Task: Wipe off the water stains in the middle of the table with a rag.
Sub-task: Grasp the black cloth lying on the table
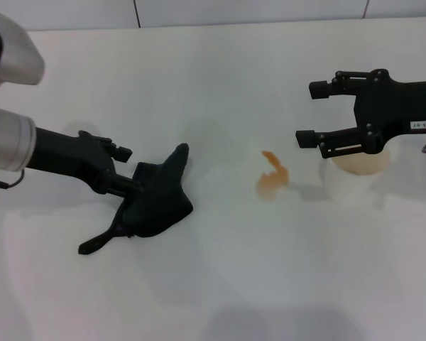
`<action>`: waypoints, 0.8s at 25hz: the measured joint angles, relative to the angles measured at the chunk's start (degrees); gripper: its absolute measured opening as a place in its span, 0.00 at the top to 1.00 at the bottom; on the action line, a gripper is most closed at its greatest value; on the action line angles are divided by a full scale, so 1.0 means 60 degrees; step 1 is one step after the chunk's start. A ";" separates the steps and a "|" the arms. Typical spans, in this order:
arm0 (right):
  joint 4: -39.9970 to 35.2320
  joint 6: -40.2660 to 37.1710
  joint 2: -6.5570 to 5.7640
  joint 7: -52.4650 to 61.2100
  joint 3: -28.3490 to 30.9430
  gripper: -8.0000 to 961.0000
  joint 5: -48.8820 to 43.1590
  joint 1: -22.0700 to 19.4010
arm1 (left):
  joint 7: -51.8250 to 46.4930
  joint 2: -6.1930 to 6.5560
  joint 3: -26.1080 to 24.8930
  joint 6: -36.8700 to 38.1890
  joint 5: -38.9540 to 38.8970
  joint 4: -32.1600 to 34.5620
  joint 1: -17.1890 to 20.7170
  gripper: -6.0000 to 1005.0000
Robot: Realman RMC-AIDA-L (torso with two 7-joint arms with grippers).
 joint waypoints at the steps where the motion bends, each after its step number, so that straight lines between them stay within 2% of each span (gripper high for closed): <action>1: 0.0000 0.0000 0.0000 -0.0002 -0.0007 0.11 0.0017 -0.0005 | 0.0040 -0.0003 0.0063 -0.0113 0.0000 -0.0109 -0.0056 0.14; 10: -0.0004 0.0024 -0.0001 -0.0065 -0.0046 0.11 0.0060 -0.0024 | 0.0161 -0.0053 0.0994 -0.0965 -0.0415 -0.0675 -0.0205 0.14; 20: -0.0010 0.0026 -0.0012 -0.0075 -0.0024 0.11 0.0053 -0.0022 | 0.0298 -0.0073 0.1149 -0.1114 -0.0668 -0.1046 -0.0260 0.14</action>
